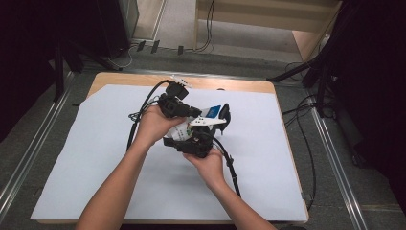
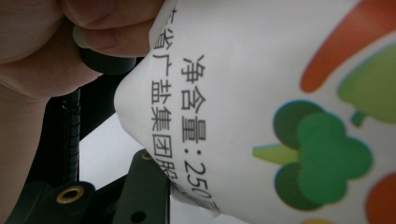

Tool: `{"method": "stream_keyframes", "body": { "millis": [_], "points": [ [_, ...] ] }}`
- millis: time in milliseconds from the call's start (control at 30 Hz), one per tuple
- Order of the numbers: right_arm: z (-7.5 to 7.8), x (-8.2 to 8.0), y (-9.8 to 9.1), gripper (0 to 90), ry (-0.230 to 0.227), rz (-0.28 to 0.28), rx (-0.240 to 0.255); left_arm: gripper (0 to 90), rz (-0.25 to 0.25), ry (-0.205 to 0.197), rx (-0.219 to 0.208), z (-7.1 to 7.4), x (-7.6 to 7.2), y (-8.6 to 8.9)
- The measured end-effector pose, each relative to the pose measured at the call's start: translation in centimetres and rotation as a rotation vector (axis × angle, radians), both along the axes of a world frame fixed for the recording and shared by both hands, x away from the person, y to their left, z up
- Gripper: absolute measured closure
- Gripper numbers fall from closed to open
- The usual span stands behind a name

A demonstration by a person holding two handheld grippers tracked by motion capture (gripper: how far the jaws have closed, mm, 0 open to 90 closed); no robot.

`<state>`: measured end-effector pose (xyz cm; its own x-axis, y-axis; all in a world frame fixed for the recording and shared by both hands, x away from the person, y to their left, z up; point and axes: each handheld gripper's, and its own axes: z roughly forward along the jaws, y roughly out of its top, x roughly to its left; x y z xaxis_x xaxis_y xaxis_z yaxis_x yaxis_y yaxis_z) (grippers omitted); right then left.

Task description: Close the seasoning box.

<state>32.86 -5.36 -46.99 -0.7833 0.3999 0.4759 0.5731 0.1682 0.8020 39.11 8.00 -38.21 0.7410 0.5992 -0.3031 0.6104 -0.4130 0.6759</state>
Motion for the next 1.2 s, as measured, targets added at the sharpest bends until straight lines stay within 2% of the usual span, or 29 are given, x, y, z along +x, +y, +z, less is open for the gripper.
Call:
{"method": "stream_keyframes", "body": {
  "millis": [200,367,533,633,700,767,900,1033,1200],
  "points": [
    [0.1,-0.1,0.2,60.6,-0.016,0.01,-0.016,90.0,0.024,0.014,0.001,0.1,0.2,0.2],
    [0.1,-0.1,0.2,64.8,-0.03,0.002,-0.043,90.0,0.014,0.013,0.017,0.4,0.2,-0.1],
    [0.2,-0.1,0.1,66.5,-0.02,-0.018,-0.015,89.9,0.009,0.015,0.008,0.5,0.2,-0.3],
    [0.3,-0.1,0.0,66.6,-0.014,-0.019,-0.004,89.7,0.006,0.016,0.017,0.6,0.3,-0.3],
    [0.3,0.0,0.0,66.6,-0.002,-0.018,0.019,89.6,-0.003,0.018,0.041,0.9,0.4,-0.6],
    [0.3,0.1,-0.2,66.6,0.014,-0.013,0.037,89.5,-0.006,0.025,0.044,0.9,0.4,-0.8],
    [0.3,0.2,-0.2,66.6,0.027,-0.012,0.045,89.4,-0.007,0.018,0.071,1.1,0.5,-1.1],
    [0.4,0.3,-0.4,66.1,0.042,-0.009,0.072,89.4,-0.014,0.019,0.072,1.3,0.6,-1.2],
    [0.4,0.3,-0.5,65.1,0.043,-0.015,0.076,89.5,-0.023,0.026,0.083,1.5,0.8,-1.3]
  ]
}}
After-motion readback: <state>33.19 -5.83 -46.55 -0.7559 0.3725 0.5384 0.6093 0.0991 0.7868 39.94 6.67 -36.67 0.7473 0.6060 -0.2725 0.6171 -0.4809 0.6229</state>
